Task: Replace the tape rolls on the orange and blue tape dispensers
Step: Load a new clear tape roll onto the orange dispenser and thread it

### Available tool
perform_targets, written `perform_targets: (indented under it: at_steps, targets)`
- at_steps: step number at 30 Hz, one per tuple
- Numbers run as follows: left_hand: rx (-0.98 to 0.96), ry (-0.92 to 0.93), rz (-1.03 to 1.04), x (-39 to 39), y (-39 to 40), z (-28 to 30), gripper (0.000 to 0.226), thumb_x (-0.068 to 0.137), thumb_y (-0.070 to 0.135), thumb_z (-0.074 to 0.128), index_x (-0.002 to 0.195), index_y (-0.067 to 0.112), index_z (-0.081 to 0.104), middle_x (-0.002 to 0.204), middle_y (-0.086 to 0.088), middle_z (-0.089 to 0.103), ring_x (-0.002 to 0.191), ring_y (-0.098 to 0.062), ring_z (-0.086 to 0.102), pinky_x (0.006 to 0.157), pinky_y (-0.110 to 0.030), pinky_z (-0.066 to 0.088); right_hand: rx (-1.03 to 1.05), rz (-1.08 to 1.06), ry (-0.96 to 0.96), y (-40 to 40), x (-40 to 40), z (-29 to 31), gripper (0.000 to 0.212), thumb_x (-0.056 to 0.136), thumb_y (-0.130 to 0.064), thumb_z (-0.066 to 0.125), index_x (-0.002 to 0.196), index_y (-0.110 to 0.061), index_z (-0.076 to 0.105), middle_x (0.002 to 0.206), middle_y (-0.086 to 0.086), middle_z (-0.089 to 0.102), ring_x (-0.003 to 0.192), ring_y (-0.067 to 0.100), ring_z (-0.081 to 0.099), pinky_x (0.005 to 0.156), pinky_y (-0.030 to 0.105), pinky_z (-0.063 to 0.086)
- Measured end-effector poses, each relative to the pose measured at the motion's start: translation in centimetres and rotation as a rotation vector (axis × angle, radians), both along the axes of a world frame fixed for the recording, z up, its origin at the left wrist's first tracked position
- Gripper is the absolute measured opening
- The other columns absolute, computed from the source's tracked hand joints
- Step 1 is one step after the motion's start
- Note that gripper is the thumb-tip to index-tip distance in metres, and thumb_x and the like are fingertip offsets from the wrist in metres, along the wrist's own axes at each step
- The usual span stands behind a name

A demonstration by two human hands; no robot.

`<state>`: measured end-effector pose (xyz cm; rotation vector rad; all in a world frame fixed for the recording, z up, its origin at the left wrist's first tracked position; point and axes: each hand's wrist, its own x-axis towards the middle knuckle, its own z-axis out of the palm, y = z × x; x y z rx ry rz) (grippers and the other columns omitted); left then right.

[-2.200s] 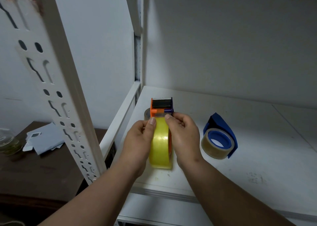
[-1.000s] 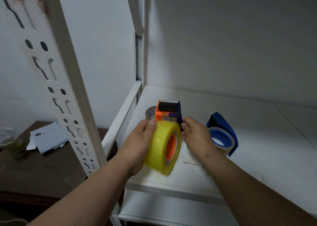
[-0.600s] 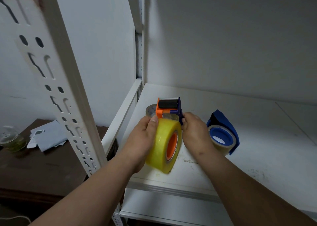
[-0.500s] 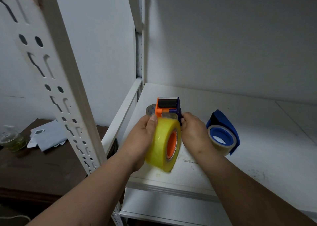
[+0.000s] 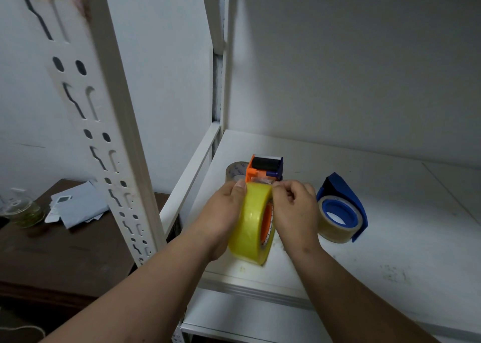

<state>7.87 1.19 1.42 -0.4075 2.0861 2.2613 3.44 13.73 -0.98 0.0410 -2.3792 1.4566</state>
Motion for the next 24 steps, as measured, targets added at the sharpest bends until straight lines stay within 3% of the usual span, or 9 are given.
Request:
perform_targets:
  at_steps: [6, 10, 12, 15, 18, 24]
  targets:
    - [0.028, -0.011, -0.028, 0.1, 0.0, 0.0, 0.024, 0.103, 0.039, 0.039, 0.104, 0.028, 0.061, 0.113, -0.008, 0.069, 0.105, -0.027, 0.067, 0.096, -0.048, 0.053, -0.292, 0.062, -0.181, 0.0, 0.5, 0.9, 0.017, 0.085, -0.034, 0.058, 0.078, -0.025, 0.070, 0.094, 0.001, 0.064, 0.085, 0.016, 0.062, 0.076, 0.038, 0.054]
    - [-0.030, 0.016, -0.031, 0.4, 0.6, -0.1, 0.023, 0.104, 0.039, 0.037, 0.104, 0.029, 0.059, 0.114, -0.009, 0.067, 0.107, -0.026, 0.065, 0.096, -0.048, 0.052, -0.574, 0.029, -0.285, -0.2, 0.7, 1.2, 0.014, 0.078, -0.021, 0.065, 0.065, -0.019, 0.067, 0.060, -0.003, 0.062, 0.062, 0.014, 0.059, 0.052, 0.026, 0.047]
    - [-0.086, 0.037, -0.024, 0.5, 1.0, -0.1, 0.025, 0.104, 0.039, 0.035, 0.108, 0.028, 0.057, 0.113, -0.009, 0.066, 0.106, -0.025, 0.063, 0.094, -0.046, 0.052, -0.658, -0.004, -0.340, -0.2, 0.6, 1.4, 0.009, 0.075, -0.017, 0.065, 0.066, -0.016, 0.066, 0.054, -0.004, 0.062, 0.054, 0.011, 0.058, 0.045, 0.023, 0.045]
    - [-0.195, 0.071, -0.033, 0.7, 1.4, -0.1, 0.027, 0.104, 0.041, 0.032, 0.117, 0.029, 0.053, 0.109, -0.003, 0.064, 0.100, -0.018, 0.061, 0.081, -0.033, 0.050, -0.760, -0.061, -0.432, -0.3, 0.5, 1.8, 0.001, 0.073, -0.015, 0.066, 0.071, -0.015, 0.066, 0.063, 0.003, 0.067, 0.062, 0.019, 0.063, 0.058, 0.032, 0.053]
    - [-0.252, 0.078, -0.022, 0.8, 1.7, 0.0, 0.032, 0.105, 0.040, 0.030, 0.122, 0.026, 0.052, 0.110, -0.003, 0.063, 0.103, -0.020, 0.060, 0.091, -0.041, 0.050, -0.815, -0.053, -0.452, -0.6, 0.8, 1.8, 0.002, 0.072, -0.018, 0.067, 0.073, -0.017, 0.066, 0.080, 0.013, 0.069, 0.077, 0.031, 0.066, 0.077, 0.050, 0.055]
    - [-0.370, 0.079, 0.000, 0.2, 2.1, 0.0, 0.030, 0.104, 0.042, 0.028, 0.112, 0.027, 0.052, 0.096, 0.006, 0.060, 0.089, -0.011, 0.057, 0.073, -0.032, 0.046, -0.753, -0.050, -0.328, -0.4, 1.5, 0.7, 0.016, 0.081, -0.024, 0.065, 0.065, -0.026, 0.064, 0.071, 0.002, 0.065, 0.072, 0.022, 0.060, 0.065, 0.038, 0.050]
